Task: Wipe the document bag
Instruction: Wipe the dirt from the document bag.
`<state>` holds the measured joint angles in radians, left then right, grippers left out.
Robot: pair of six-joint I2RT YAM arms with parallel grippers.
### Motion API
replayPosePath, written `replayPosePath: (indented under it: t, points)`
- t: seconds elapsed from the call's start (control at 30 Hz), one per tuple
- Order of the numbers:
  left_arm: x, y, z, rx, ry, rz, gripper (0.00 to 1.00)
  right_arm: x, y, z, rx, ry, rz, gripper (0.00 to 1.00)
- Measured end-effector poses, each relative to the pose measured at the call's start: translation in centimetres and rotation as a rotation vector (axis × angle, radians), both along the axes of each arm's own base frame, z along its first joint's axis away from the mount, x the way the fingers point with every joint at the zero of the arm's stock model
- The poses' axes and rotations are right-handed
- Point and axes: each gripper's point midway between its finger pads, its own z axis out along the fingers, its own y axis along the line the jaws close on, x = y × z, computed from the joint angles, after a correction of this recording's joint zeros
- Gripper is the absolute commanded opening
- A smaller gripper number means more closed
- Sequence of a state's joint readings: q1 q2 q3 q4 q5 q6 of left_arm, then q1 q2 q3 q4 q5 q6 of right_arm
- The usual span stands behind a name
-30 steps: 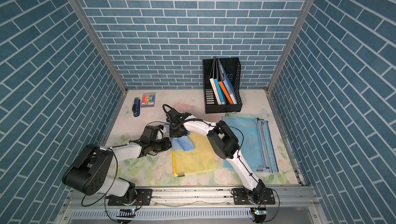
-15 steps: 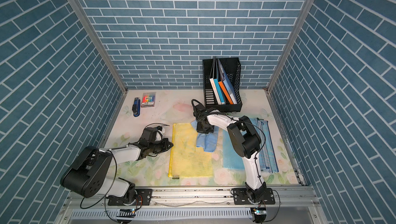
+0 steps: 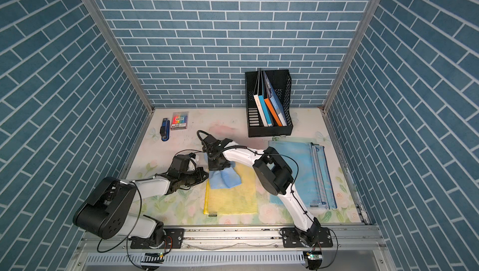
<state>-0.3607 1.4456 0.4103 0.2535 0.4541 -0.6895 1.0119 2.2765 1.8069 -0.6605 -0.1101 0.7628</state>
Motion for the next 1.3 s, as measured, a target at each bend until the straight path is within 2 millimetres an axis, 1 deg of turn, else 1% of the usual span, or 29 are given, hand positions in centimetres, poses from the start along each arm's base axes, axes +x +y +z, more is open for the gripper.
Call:
replayPosePath:
  t: [0.03,0.1,0.2,0.23,0.3,0.33,0.4,0.47,0.57,0.63,0.67,0.73,0.8,0.83,0.9,0.97,1.03,1.07,1.1,1.13,1.17,1.3]
  points:
    - [-0.1,0.1,0.0,-0.004,0.006,0.004,0.00,-0.8,0.3,-0.1,-0.003,0.004,0.013,0.00]
    - [-0.1,0.1,0.0,-0.006,0.006,0.009,0.00,-0.9,0.4,-0.2,0.006,0.020,0.005,0.00]
    - [-0.2,0.1,0.0,-0.012,0.006,0.014,0.00,-0.8,-0.5,-0.4,0.042,0.042,-0.017,0.00]
    - [-0.2,0.1,0.0,-0.016,0.004,0.016,0.00,-0.7,-1.1,-0.3,0.052,0.042,-0.029,0.00]
    - [-0.2,0.1,-0.1,-0.023,0.003,0.022,0.00,-0.5,-3.2,-0.3,0.045,0.049,-0.058,0.00]
    - [-0.2,0.1,0.0,-0.027,0.001,0.026,0.00,-0.1,-4.7,-0.2,0.036,0.052,-0.083,0.00]
    - [-0.2,0.1,0.0,-0.031,0.001,0.030,0.00,1.0,-8.2,-0.2,0.004,0.059,-0.143,0.00]
    - [-0.2,0.1,0.0,-0.035,0.001,0.034,0.00,2.7,-12.2,-0.2,-0.044,0.051,-0.220,0.00]
    - [-0.2,0.1,0.0,-0.040,0.004,0.041,0.00,4.8,-17.3,0.0,-0.117,0.029,-0.318,0.00]
    - [-0.2,0.1,0.0,-0.044,0.006,0.046,0.00,5.3,-18.9,0.0,-0.146,0.020,-0.344,0.00]
    - [-0.2,0.1,0.0,-0.048,0.006,0.050,0.00,5.2,-19.0,0.0,-0.151,0.020,-0.344,0.00]
    - [-0.2,0.1,0.0,-0.054,0.008,0.056,0.00,4.6,-18.2,0.0,-0.150,0.018,-0.321,0.00]
    - [-0.2,0.1,0.0,-0.059,0.009,0.061,0.00,3.3,-16.6,0.0,-0.149,0.013,-0.270,0.00]
    - [-0.2,0.1,0.0,-0.061,0.008,0.064,0.00,2.5,-15.4,0.0,-0.147,0.011,-0.237,0.00]
    - [-0.2,0.1,0.0,-0.067,0.010,0.070,0.00,0.9,-12.1,-0.2,-0.134,0.009,-0.158,0.00]
    - [-0.2,0.1,0.0,-0.071,0.012,0.076,0.00,-0.8,-8.0,-0.2,-0.104,0.000,-0.073,0.00]
    - [-0.2,0.1,0.0,-0.076,0.013,0.081,0.00,-2.6,-4.5,-0.1,-0.060,0.005,-0.004,0.00]
    - [-0.2,0.1,0.0,-0.079,0.014,0.084,0.00,-3.4,-3.1,-0.2,-0.037,0.008,0.027,0.00]
    - [-0.2,0.1,0.0,-0.081,0.016,0.086,0.00,-4.3,-2.1,-0.2,-0.022,0.013,0.048,0.00]
    - [-0.2,0.1,0.0,-0.083,0.017,0.089,0.00,-5.1,-1.4,-0.2,-0.011,0.019,0.067,0.00]
    - [-0.2,0.1,0.0,-0.085,0.017,0.091,0.00,-5.5,-1.1,-0.1,-0.007,0.024,0.076,0.00]
    - [-0.2,0.1,0.0,-0.094,0.019,0.103,0.00,-5.3,-1.4,-0.3,0.021,0.053,0.058,0.00]
